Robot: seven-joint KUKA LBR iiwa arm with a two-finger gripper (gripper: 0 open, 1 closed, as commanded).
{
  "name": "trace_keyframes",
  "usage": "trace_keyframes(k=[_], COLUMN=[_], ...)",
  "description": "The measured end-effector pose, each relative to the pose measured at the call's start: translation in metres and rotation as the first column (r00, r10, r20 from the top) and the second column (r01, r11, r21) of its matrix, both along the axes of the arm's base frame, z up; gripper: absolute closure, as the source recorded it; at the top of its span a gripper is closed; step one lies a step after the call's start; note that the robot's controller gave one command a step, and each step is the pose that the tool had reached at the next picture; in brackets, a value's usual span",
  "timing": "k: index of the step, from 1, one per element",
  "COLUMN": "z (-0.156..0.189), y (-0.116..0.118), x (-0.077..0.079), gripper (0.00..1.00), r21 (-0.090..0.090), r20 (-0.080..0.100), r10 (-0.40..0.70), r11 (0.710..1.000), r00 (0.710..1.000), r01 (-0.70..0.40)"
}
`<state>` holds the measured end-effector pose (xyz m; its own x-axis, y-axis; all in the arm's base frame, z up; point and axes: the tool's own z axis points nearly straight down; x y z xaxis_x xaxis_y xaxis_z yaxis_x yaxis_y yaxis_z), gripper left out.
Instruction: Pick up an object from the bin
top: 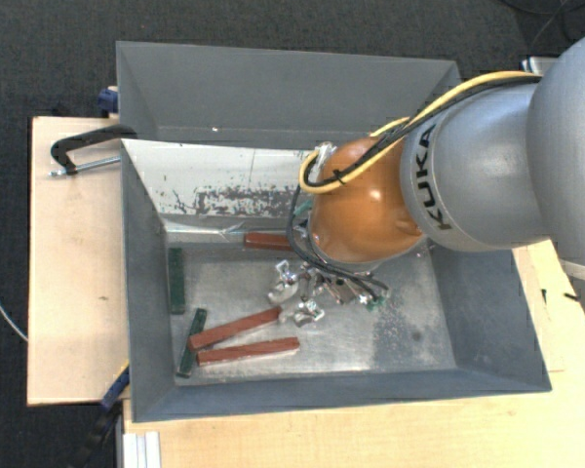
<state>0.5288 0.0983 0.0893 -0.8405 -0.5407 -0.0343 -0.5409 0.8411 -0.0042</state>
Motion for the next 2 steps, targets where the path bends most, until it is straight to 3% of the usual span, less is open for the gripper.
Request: trace_keyframes(k=[1, 2], z=[0.000, -0.011], y=[0.000, -0.005], x=[0.000, -0.008], gripper=[1.00, 0.00], r21=[0.000, -0.012], r20=[0.000, -0.026], r10=[0.000, 0.000], r11=[1.000, 1.000], r00=[1.000, 1.000], r01=[0.000, 0.000])
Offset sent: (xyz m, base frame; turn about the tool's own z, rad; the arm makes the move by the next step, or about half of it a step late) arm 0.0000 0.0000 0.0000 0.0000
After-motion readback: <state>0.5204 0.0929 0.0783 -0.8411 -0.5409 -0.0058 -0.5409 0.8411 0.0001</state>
